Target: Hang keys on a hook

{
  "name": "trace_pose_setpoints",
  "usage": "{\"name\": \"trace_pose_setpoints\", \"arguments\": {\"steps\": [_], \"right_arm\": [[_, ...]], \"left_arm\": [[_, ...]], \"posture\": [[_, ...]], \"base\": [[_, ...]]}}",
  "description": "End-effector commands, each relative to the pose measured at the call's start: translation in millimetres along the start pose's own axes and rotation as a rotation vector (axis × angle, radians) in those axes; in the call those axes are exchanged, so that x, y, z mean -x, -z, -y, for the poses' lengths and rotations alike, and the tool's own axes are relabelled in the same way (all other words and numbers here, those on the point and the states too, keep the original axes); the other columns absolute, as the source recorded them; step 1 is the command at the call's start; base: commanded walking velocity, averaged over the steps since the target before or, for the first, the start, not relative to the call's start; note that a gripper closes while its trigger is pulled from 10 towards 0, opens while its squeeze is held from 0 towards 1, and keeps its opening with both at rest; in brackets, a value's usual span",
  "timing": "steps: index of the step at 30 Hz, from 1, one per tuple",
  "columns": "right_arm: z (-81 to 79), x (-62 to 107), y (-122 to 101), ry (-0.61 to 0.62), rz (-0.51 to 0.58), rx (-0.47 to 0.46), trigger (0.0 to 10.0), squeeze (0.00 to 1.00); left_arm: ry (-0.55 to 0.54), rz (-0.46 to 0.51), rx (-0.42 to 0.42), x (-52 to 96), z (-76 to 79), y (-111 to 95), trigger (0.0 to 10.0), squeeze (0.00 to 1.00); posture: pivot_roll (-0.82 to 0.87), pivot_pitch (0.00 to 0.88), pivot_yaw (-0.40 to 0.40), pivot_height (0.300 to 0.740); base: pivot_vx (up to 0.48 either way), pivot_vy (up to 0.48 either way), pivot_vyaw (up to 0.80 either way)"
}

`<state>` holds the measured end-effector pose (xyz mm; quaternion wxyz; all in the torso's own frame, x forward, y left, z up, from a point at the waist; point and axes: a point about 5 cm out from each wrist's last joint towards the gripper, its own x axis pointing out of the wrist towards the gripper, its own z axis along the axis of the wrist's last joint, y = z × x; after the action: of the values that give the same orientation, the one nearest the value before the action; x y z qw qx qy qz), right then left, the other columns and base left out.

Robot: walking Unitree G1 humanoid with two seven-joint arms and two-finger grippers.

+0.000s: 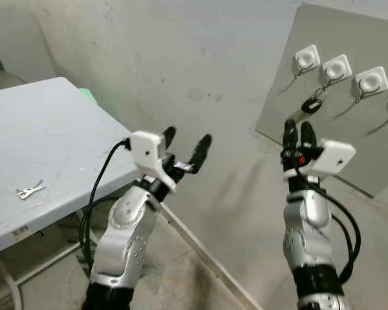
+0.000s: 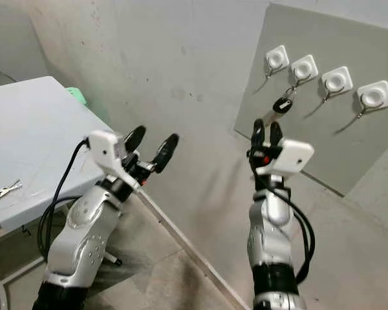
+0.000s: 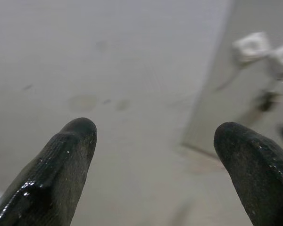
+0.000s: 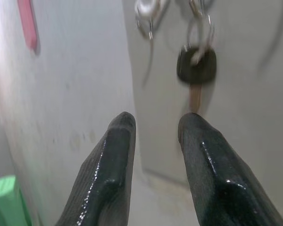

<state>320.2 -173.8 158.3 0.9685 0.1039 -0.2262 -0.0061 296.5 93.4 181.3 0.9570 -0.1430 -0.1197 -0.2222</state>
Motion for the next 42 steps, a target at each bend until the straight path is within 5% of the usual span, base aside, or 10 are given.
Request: {"name": "trace_pose_setpoints", "arguments": {"steps": [1,13,24,32,42], "right_arm": [[-0.7,3.9,-4.5,-0.021,0.002,0.013,10.0,0.0],[8.6,73.1,20.4,-0.088,-0.252,0.061,10.0,0.0],[16.8,107.7,20.0,-0.092,-0.337,0.148,10.0,0.0],[26.7,119.8,16.6,-0.042,-0.38,0.153,10.0,0.0],[21.9,114.7,9.5,-0.07,-0.337,0.157,10.0,0.0]], "left_arm": [[-0.05,0.021,0.001,5.5,-5.8,-2.5,10.0,0.0],[-0.317,-0.009,-0.002,62.6,-47.6,26.9,10.0,0.0],[-0.403,-0.051,-0.027,100.0,-49.5,49.3,10.0,0.0],[-0.399,-0.061,-0.032,107.2,-43.5,50.8,10.0,0.0],[-0.374,-0.014,-0.026,91.8,-47.6,42.1,10.0,0.0]], "posture": [[0.05,0.0,-0.079,0.74],[0.04,0.0,-0.073,0.74],[0.02,0.0,-0.066,0.74],[0.02,0.0,-0.069,0.74],[0.02,0.0,-0.073,0.74]], "base": [[0.0,0.0,0.0],[0.0,0.0,0.0],[0.0,0.0,0.0],[0.0,0.0,0.0],[0.0,0.0,0.0]]}}
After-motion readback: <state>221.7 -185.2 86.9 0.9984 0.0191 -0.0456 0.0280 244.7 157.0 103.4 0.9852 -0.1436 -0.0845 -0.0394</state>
